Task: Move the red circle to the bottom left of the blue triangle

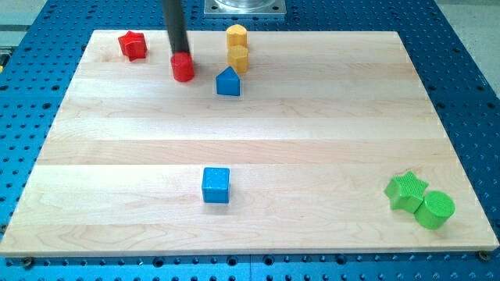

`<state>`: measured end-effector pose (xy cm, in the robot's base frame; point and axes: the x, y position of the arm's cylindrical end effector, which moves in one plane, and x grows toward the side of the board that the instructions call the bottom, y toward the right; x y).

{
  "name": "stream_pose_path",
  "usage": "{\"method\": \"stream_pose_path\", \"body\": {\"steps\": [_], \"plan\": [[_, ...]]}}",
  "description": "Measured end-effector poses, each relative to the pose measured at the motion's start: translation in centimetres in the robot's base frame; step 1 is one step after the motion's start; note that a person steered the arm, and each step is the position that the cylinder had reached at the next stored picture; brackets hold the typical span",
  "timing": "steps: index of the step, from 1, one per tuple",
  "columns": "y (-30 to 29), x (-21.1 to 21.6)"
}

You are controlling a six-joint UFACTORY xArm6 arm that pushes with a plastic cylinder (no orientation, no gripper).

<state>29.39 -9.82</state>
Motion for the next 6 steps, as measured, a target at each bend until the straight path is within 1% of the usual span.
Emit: {"method": "stream_pose_path", "body": {"steps": [1, 2, 3, 4, 5, 6], "plan": [[2.9, 8.5], [0.4, 6.7], [-4.7, 7.2], [-5.6, 11.3], [-3.0, 13.6], [0.1, 11.9]]}}
